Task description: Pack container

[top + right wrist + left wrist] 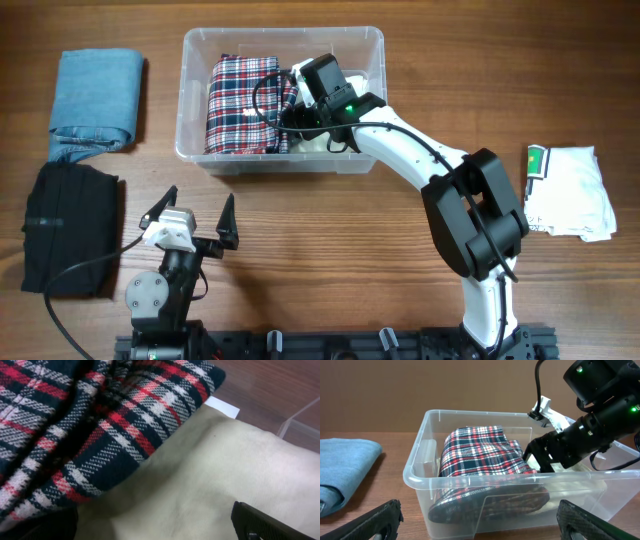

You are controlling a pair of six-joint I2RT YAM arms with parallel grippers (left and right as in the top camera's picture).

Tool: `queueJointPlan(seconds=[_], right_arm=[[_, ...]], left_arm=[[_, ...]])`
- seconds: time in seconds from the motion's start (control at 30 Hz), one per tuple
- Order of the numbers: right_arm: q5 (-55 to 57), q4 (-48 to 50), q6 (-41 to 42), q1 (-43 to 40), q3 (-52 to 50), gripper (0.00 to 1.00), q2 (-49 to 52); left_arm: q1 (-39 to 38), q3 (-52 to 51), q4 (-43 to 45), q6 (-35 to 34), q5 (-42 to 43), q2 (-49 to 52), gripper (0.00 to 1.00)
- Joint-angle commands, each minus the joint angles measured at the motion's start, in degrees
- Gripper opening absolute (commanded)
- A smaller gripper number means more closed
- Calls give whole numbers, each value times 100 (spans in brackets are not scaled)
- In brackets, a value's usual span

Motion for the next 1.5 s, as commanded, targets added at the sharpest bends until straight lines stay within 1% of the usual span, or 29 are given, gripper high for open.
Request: queueJointPlan(seconds=[0.0,0.2,0.27,0.43,0.5,0.53,0.6,0.67,0.73,0.77,0.8,0.83,0.87,0.93,1.0,1.07,1.1,1.17,1.23,1.37,1.47], right_arm=[[-308,-39,-326,144,114,99,146],[-297,-76,-577,140,114,100,146],[-83,-260,-577,120,332,99,109],[-85,-1954,-264,-105,2184,100,-275],[-90,-2531,-50,-260,2706,100,-505],[-83,-2811,221,-422,2855,100,-752],[-85,-3294,966,-914,2879,100,-1318],[-79,-3882,1611,-1659,2879,100,-1773],[-42,-4605,2275,-2763,2879,100,-2041],[-42,-4887,2426,-3224,2879,100,-2059],[-44,-5318,2616,-4028,2855,100,-2022],[-42,-5482,2618,-4503,2811,100,-1989],[-37,-5554,2623,-4999,2662,100,-1958],[92,-5580,2874,-5689,2330,100,-1939],[195,-5401,2964,-6393,1665,100,-1937],[190,-5174,3034,-6817,1012,100,-1926],[190,-4972,3034,-7053,496,100,-1926],[188,-4627,3038,-7270,-195,100,-1926],[192,-3875,2955,-7418,-1097,100,-1917],[212,-3353,2883,-7458,-1541,100,-1917],[490,-3394,2815,-7641,-1545,100,-1917]], left_arm=[[-31,-35,-7,70,-35,-31,100],[-33,-35,-7,70,-35,-31,100],[-31,-35,-7,70,-35,-31,100],[-31,-35,-7,70,-35,-31,100],[-31,-35,-7,70,-35,-31,100],[-31,-35,-7,70,-35,-31,100],[-31,-35,-7,70,-33,-31,100],[-31,-35,-7,70,-35,-31,100],[-31,-35,-7,70,-35,-31,100],[-31,-35,-7,70,-35,-31,100],[-31,-35,-7,70,-35,-31,100],[-31,-35,-7,70,-35,-31,100],[-31,-35,-7,70,-35,-31,100],[-31,-35,-7,70,-35,-31,100],[-31,-35,-7,70,-33,-31,100],[-31,-35,-7,70,-33,-31,100],[-31,-35,-7,70,-35,-31,100],[-31,-35,-7,70,-33,-31,100],[-31,-35,-7,70,-33,-31,100],[-31,-35,-7,70,-35,-31,100],[-31,-35,-7,70,-35,-31,100]])
